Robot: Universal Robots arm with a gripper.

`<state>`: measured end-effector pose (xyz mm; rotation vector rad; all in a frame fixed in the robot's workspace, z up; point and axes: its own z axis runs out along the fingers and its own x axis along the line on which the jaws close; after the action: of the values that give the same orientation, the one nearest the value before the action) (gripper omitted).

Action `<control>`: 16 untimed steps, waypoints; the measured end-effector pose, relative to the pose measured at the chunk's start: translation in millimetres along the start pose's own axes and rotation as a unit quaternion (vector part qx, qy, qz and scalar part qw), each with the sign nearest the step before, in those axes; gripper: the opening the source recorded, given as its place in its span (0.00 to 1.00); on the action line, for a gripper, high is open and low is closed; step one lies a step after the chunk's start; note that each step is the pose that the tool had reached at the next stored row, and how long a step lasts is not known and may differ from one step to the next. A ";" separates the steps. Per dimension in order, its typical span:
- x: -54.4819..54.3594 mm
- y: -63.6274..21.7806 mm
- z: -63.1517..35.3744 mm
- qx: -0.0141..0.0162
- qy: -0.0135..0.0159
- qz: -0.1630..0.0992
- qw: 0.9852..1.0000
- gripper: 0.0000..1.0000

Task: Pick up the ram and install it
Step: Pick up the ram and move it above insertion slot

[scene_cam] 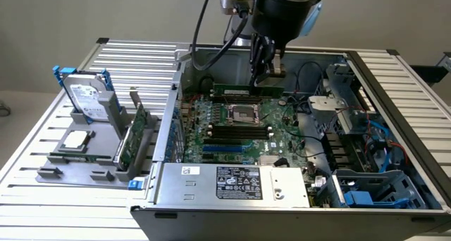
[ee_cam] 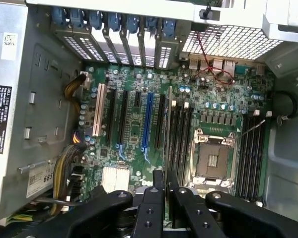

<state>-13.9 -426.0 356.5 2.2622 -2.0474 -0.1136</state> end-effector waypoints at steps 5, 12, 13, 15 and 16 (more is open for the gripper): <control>-4.6 -2.0 5.1 0.000 0.000 0.005 1.000 0.14; -20.1 -4.7 13.4 0.000 -0.001 0.006 1.000 0.14; -22.0 -5.0 14.5 0.001 -0.001 0.006 1.000 0.14; -25.9 -5.7 16.8 0.001 0.000 0.007 1.000 0.14; -27.6 -5.9 17.9 0.002 0.000 0.008 1.000 0.14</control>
<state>-12.8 -398.2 338.0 2.2483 -2.0666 -0.1089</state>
